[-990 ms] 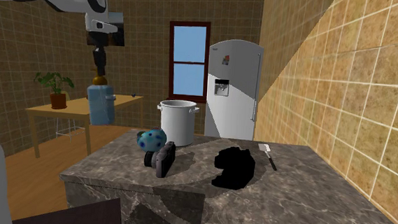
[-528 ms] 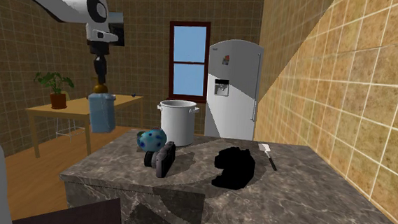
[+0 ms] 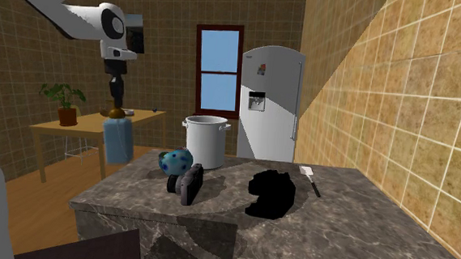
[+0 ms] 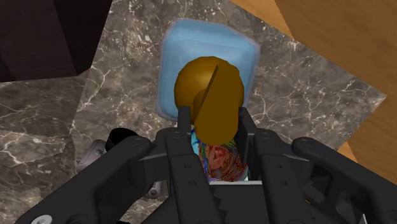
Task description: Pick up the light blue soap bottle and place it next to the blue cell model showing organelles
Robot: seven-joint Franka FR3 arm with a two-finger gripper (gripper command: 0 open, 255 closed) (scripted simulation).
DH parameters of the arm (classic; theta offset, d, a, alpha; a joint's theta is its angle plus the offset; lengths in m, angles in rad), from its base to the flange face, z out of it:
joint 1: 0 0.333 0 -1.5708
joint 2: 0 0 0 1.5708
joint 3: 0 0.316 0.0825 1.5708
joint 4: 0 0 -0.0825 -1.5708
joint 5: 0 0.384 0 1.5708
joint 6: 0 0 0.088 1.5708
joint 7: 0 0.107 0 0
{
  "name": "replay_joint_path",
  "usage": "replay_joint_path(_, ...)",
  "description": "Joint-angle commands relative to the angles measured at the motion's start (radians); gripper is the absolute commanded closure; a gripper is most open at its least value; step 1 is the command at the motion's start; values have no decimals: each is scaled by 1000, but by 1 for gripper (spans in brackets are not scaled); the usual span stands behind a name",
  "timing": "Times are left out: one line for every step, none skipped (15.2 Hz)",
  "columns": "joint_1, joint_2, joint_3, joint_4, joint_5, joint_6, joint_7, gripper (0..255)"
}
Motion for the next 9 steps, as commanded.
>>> replay_joint_path(-1, 1, -1, -28, -1, 30, 0, 255)
replay_joint_path(0, 2, 0, -40, -2, 43, 0, 255)
replay_joint_path(0, 3, 0, -53, -2, 56, 1, 255)
replay_joint_path(0, 5, 0, -65, -3, 70, 2, 255)
replay_joint_path(0, 7, 0, -77, -5, 83, 3, 255)
replay_joint_path(0, 9, 0, -88, -6, 96, 4, 255)
replay_joint_path(1, 11, 1, -99, -7, 109, 5, 255)
replay_joint_path(1, 13, 1, -111, -9, 122, 6, 255)
replay_joint_path(1, 16, 1, -121, -11, 135, 8, 255)
